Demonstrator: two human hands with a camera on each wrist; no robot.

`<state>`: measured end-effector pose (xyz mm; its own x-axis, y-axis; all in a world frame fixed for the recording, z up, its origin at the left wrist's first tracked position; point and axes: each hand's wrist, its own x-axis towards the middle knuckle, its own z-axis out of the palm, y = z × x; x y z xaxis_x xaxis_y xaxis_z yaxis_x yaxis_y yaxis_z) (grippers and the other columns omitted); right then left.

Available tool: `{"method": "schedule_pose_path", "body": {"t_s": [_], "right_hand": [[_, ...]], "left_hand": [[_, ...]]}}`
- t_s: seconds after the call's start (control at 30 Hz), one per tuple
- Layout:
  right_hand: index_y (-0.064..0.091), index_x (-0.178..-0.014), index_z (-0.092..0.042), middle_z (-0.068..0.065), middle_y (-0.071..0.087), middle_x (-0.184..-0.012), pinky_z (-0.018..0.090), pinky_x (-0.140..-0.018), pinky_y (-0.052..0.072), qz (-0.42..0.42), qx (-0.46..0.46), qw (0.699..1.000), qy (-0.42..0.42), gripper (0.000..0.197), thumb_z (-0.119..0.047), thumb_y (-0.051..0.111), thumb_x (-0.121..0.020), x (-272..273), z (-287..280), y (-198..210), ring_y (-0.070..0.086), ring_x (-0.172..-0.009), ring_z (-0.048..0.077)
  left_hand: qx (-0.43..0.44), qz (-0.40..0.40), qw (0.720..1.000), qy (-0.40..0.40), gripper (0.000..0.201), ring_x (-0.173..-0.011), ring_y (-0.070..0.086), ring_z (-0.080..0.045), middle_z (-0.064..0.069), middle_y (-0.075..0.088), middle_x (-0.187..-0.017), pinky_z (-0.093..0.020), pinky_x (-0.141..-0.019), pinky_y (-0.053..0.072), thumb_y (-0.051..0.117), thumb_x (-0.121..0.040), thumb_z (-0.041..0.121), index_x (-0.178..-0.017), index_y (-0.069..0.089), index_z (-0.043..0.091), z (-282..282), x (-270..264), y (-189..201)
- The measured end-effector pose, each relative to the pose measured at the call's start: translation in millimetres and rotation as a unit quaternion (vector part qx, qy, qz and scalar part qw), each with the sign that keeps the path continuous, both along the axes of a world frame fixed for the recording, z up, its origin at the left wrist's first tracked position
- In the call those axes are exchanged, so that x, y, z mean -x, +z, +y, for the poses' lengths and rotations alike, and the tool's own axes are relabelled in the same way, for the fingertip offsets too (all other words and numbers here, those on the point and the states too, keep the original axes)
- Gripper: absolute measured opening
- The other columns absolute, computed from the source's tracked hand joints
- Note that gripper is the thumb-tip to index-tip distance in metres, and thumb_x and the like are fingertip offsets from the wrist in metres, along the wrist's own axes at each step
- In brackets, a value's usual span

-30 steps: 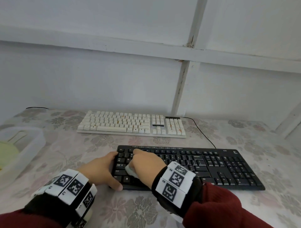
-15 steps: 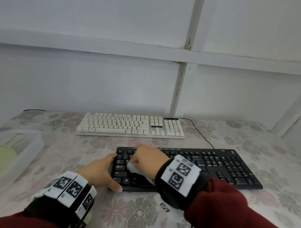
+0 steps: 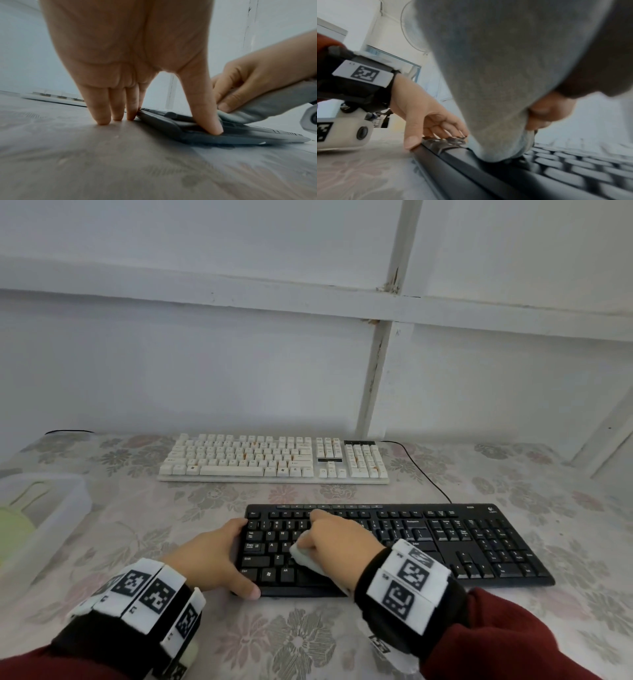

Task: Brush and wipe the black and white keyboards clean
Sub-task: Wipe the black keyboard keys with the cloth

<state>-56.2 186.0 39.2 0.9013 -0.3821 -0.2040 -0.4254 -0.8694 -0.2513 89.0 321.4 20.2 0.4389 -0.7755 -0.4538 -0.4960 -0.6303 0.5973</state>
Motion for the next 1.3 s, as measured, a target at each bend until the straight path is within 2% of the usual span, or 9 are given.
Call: {"method": "schedule_pose_path", "body": {"t_s": [0.13, 0.27, 0.33, 0.47, 0.7, 0.9, 1.0, 1.13, 1.3], "right_hand": [[0.035, -0.062, -0.012, 0.002, 0.044, -0.083, 0.026, -0.057, 0.035, 0.016, 0.019, 0.999, -0.046, 0.032, -0.026, 0.047, -0.088, 14.6, -20.0, 4.5, 0.042, -0.062, 0.023], [0.041, -0.057, -0.01, 0.001, 0.042, -0.085, 0.029, -0.078, 0.045, 0.008, 0.017, 0.999, -0.046, 0.035, -0.02, 0.048, -0.09, 16.4, -20.8, 14.2, 0.051, -0.073, 0.025], [0.035, -0.056, -0.014, -0.004, 0.026, -0.074, 0.028, -0.073, 0.038, 0.014, 0.013, 0.999, -0.042, 0.037, -0.018, 0.043, -0.092, 18.8, -15.4, 10.1, 0.037, -0.06, 0.02], [0.039, -0.06, -0.012, -0.002, 0.027, -0.076, 0.023, -0.06, 0.032, 0.008, 0.02, 0.997, -0.073, 0.03, -0.018, 0.041, -0.089, 35.3, -23.8, 1.4, 0.026, -0.053, 0.015], [0.031, -0.054, -0.02, -0.001, 0.035, -0.086, 0.024, -0.059, 0.034, 0.023, 0.06, 0.994, -0.085, 0.039, -0.023, 0.043, -0.091, 80.7, -54.8, 12.0, 0.047, -0.075, 0.022], [0.031, -0.052, -0.016, -0.007, 0.028, -0.073, 0.024, -0.061, 0.037, 0.04, 0.097, 0.984, -0.142, 0.047, -0.03, 0.045, -0.094, 109.0, -76.8, 15.8, 0.043, -0.062, 0.017], [0.032, -0.052, -0.015, -0.003, 0.046, -0.086, 0.024, -0.066, 0.045, 0.047, 0.106, 0.977, -0.18, 0.045, -0.029, 0.049, -0.092, 101.4, -82.2, 21.4, 0.048, -0.064, 0.018], [0.042, -0.056, -0.017, 0.002, 0.054, -0.106, 0.036, -0.088, 0.052, 0.008, 0.043, 0.992, -0.119, 0.042, -0.037, 0.051, -0.092, 57.3, -52.0, 24.0, 0.062, -0.077, 0.019], [0.061, -0.077, -0.005, 0.006, 0.047, -0.101, 0.035, -0.081, 0.048, 0.022, 0.028, 0.999, -0.032, 0.024, -0.021, 0.048, -0.089, 16.6, -13.5, 7.0, 0.048, -0.067, 0.025]], "left_hand": [[0.009, 0.011, 1.0, 0.004, 0.111, -0.113, 0.04, -0.006, 0.011, 0.041, -0.139, -0.021, -0.096, 0.031, 0.088, -0.059, 0.026, -0.145, 0.017, 0.028, 1.2, -0.9, -2.0], [0.011, 0.008, 1.0, 0.005, 0.115, -0.114, 0.04, -0.007, 0.011, 0.041, -0.139, -0.022, -0.096, 0.032, 0.088, -0.057, 0.029, -0.146, 0.016, 0.028, 2.2, -2.4, -4.6], [0.012, 0.004, 1.0, 0.002, 0.116, -0.115, 0.04, -0.007, 0.009, 0.039, -0.142, -0.021, -0.095, 0.032, 0.088, -0.058, 0.028, -0.147, 0.014, 0.026, 1.8, -2.5, -3.8], [0.012, 0.005, 1.0, -0.004, 0.115, -0.117, 0.039, -0.007, 0.009, 0.038, -0.143, -0.022, -0.097, 0.032, 0.087, -0.058, 0.029, -0.147, 0.014, 0.027, 0.8, -2.5, -4.1], [0.013, 0.003, 1.0, -0.002, 0.114, -0.121, 0.039, -0.008, 0.01, 0.038, -0.143, -0.024, -0.102, 0.031, 0.088, -0.058, 0.028, -0.146, 0.016, 0.027, 0.9, -3.3, -6.4], [0.016, 0.006, 1.0, 0.001, 0.116, -0.123, 0.039, -0.008, 0.011, 0.038, -0.143, -0.023, -0.1, 0.031, 0.089, -0.056, 0.028, -0.146, 0.016, 0.027, 0.9, -4.2, -7.1], [0.017, 0.009, 1.0, 0.001, 0.113, -0.115, 0.037, -0.004, 0.014, 0.039, -0.135, -0.021, -0.097, 0.03, 0.088, -0.058, 0.026, -0.146, 0.017, 0.026, 0.2, -3.3, -7.4], [0.013, 0.006, 1.0, 0.003, 0.115, -0.12, 0.039, -0.007, 0.01, 0.039, -0.141, -0.023, -0.1, 0.031, 0.088, -0.056, 0.028, -0.146, 0.017, 0.027, 0.9, -3.7, -6.9], [0.007, -0.002, 1.0, 0.002, 0.122, -0.128, 0.039, -0.012, 0.009, 0.037, -0.144, -0.027, -0.104, 0.031, 0.087, -0.051, 0.035, -0.147, 0.014, 0.027, 1.2, -3.1, -5.3]]}}
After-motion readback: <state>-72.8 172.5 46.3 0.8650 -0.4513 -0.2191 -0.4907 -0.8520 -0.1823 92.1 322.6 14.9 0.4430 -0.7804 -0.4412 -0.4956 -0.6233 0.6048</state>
